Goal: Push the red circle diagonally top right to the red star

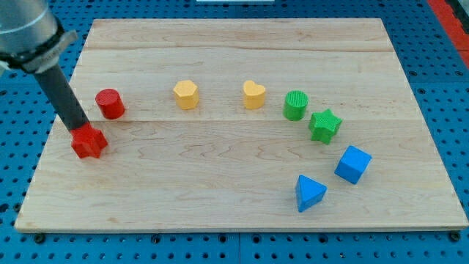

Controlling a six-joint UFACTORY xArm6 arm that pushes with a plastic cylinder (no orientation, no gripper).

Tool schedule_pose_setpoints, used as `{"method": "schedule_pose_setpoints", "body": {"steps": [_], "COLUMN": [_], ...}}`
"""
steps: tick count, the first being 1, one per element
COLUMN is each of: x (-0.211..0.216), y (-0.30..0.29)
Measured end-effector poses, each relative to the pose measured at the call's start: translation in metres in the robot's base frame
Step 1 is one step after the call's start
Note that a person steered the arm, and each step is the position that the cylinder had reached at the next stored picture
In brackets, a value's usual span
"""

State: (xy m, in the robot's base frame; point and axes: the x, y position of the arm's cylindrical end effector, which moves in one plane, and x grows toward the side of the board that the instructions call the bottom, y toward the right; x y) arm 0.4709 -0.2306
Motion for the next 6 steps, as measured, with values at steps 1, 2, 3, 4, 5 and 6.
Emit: {"method": "schedule_pose_setpoints", "body": {"steps": [1, 2, 3, 4, 5, 6], "x": [-0.038, -0.079, -0.089, -0.065, -0.094, -0.135], "y": [-0.028, -0.036, 0.008, 0.046, 0.039, 0.019]}}
